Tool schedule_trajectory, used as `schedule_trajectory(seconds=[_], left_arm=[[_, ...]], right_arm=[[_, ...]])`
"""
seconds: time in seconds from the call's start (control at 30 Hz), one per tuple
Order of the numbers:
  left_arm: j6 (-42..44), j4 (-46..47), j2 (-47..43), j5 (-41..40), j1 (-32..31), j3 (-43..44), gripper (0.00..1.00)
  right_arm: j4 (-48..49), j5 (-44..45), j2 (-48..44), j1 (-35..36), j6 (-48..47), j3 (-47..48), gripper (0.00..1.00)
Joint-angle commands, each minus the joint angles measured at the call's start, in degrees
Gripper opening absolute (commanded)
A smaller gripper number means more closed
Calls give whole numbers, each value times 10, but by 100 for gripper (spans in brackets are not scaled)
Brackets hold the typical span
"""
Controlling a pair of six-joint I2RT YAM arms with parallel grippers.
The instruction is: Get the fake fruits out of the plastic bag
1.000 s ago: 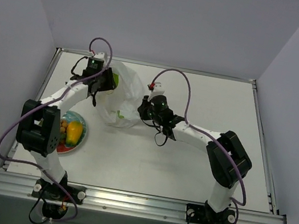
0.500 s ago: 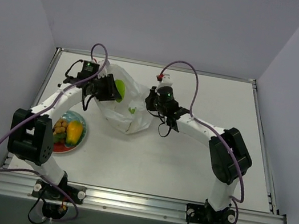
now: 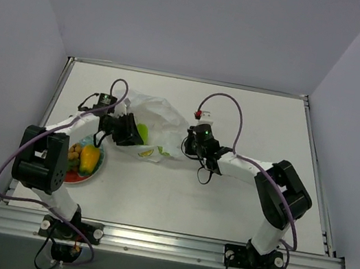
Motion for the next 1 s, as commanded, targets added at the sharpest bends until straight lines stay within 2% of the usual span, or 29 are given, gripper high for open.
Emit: schedule_trajectory(seconds=[0.0,0.1,0.3,0.43,0.6,0.7,0.73,0.8,0.83,0.97], left_arm=[[-34,89,-15,35,-20,3,22],[-26,89,-50,43,-45,9,21],[4,33,-161,53,-62,24,20],[47,-18,-227,95,-66,25,20],[107,-107,-266,127,-62,26,20],[111,-159,-310,45,-42,40,14],[101,-189,-334,-6,-32,46,13],[99,-224,-357,-59,2,70,11],[96,-258,-378,-128,12,78,11],[77,-333,-430,-297,34,96,11]], right_arm=[[32,23,-29,2,0,-1,1],[31,23,-18,1,-1,13,0],[26,48,-8,1,13,53,0],[6,75,-2,-3,31,89,0],[-7,82,12,-3,46,134,0],[-8,94,8,-4,43,144,0],[-8,97,7,-7,42,146,0],[-7,99,7,-13,40,149,0],[-7,97,8,-20,39,155,0],[-8,85,14,-35,25,170,0]])
